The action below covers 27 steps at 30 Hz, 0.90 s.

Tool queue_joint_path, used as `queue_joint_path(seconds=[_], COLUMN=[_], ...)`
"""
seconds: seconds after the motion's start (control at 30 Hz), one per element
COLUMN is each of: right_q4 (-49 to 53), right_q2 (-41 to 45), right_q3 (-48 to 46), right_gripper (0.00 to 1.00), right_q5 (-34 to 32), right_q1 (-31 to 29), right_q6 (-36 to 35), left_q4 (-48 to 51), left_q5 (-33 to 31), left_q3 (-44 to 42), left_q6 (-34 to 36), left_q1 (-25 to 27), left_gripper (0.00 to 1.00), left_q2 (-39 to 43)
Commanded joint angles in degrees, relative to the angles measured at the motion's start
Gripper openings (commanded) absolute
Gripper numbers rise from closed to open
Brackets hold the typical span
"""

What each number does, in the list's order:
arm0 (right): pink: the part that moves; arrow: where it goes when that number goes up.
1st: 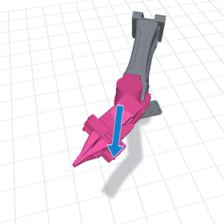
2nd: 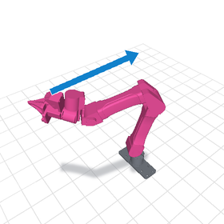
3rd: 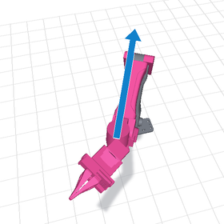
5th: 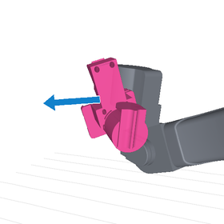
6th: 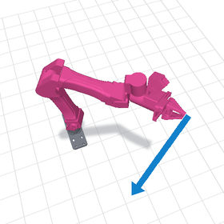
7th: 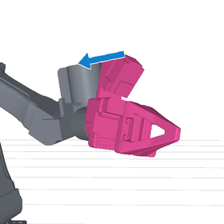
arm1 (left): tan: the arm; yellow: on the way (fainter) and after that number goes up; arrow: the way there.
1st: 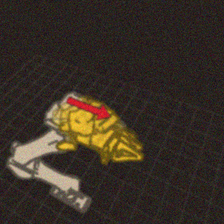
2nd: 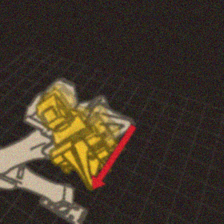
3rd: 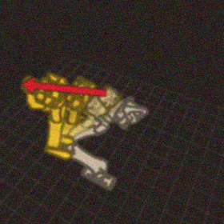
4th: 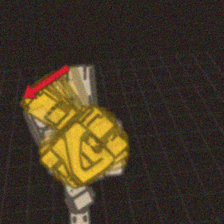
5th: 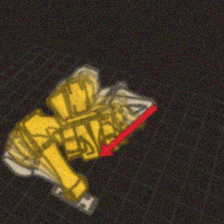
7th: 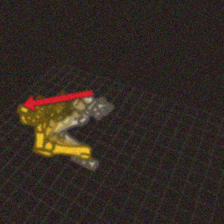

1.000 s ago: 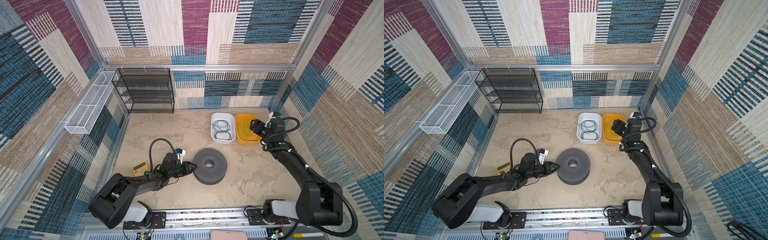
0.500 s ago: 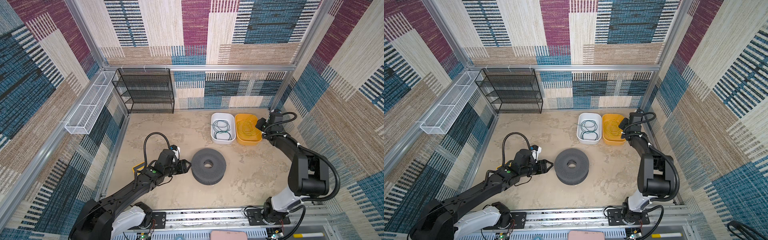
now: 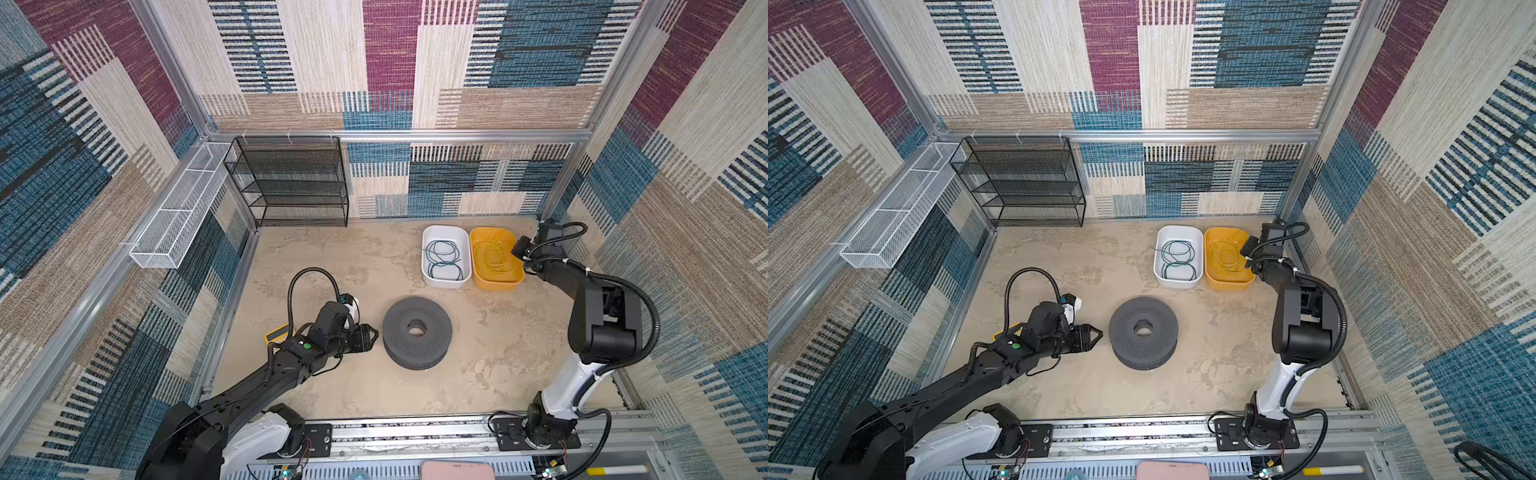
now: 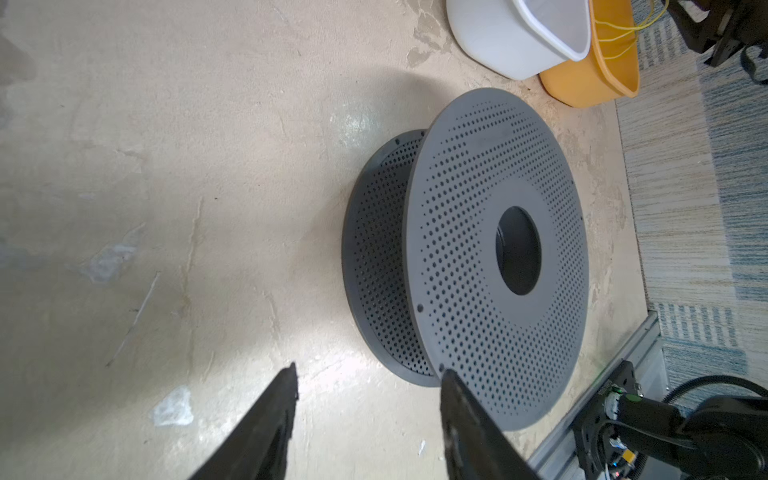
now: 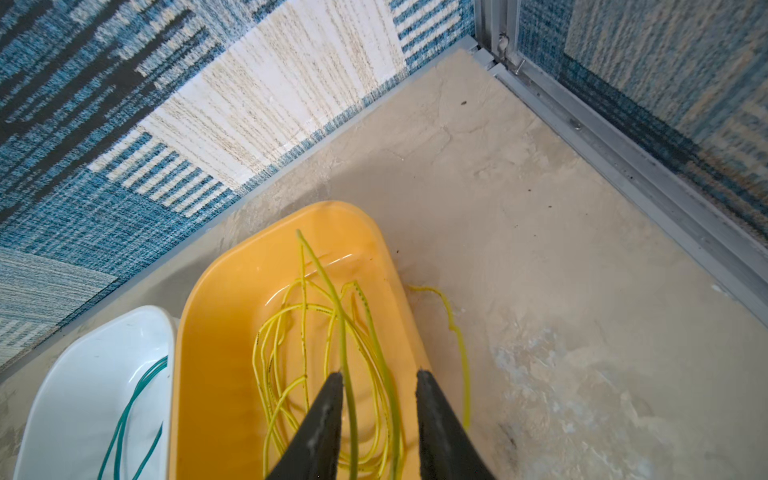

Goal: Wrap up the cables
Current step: 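Close the right gripper on the yellow cable in the orange tub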

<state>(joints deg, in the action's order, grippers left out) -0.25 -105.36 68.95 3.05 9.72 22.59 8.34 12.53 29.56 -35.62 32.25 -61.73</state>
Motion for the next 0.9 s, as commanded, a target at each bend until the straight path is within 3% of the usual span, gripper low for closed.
queue_joint_path(seconds=[0.0, 0.17, 0.57, 0.87], right_q4=[-0.94, -2.99, -3.14, -4.3], right_q2=[-1.33, -1.5, 4.62, 7.54], right_q3=[0.45, -0.79, -2.28, -3.3], right_gripper=[0.3, 0.18, 0.14, 0.12], right_q5=[3.42, 6.05, 2.79, 4.51], right_q1=[-0.18, -0.14, -0.18, -0.14], right_q6=[-0.87, -2.33, -1.71, -0.78], left_q4=[-0.78, -3.13, -4.86, -4.61], left_q5=[0.68, 0.98, 2.68, 1.53], left_q3=[1.05, -0.17, 0.05, 0.01], left_q6=[1.06, 0.35, 0.15, 0.04], left_q1=[-0.1, -0.14, -0.08, -0.13], left_gripper=[0.57, 0.56, 0.54, 0.53], left_q2=[-1.03, -2.59, -4.82, -2.53])
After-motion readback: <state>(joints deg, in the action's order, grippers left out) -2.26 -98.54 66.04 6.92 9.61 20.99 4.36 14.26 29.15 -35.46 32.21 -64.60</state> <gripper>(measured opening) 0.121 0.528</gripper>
